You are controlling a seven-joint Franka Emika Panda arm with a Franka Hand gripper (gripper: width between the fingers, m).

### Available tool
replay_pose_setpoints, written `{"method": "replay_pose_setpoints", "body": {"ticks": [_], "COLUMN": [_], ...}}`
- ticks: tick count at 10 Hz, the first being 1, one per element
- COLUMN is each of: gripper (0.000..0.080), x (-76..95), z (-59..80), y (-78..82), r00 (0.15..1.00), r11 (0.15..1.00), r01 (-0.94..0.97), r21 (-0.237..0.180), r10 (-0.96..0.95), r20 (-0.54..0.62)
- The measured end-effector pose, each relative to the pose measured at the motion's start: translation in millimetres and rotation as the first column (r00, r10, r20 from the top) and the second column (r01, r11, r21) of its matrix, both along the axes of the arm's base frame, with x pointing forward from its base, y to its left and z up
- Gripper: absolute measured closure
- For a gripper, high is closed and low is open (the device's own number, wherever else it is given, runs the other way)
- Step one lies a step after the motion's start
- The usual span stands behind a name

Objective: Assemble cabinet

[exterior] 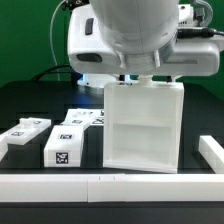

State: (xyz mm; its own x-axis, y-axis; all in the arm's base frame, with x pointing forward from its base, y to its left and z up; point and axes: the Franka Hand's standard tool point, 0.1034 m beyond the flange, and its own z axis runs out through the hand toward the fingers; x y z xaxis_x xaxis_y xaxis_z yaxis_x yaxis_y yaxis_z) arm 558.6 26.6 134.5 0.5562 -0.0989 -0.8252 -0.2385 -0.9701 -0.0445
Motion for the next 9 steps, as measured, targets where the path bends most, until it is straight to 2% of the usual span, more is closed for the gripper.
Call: {"method": "replay_pose_setpoints", "body": {"ticks": [1, 2, 3, 4, 7, 9], "gripper": [0.0298, 0.0435, 0.0435, 0.0582, 0.0581, 0.0581], "x": [-0.1, -0.1, -0.1, -0.1, 0.8, 1.9], "z": [0.0, -0.1, -0.1, -0.1, 0.1, 6.9], "y": [0.0, 0.0, 0.0, 0.0, 0.7, 7.2], "r00": [1.0, 1.0, 1.0, 1.0, 1.0, 0.999], "r11": [1.0, 1.0, 1.0, 1.0, 1.0, 1.0], "r01": [0.0, 0.0, 0.0, 0.0, -0.001, -0.007], "r21": [0.0, 0.0, 0.0, 0.0, -0.001, -0.004], "r10": [0.0, 0.0, 0.0, 0.0, 0.001, 0.007], "r20": [0.0, 0.0, 0.0, 0.0, 0.006, 0.046]}}
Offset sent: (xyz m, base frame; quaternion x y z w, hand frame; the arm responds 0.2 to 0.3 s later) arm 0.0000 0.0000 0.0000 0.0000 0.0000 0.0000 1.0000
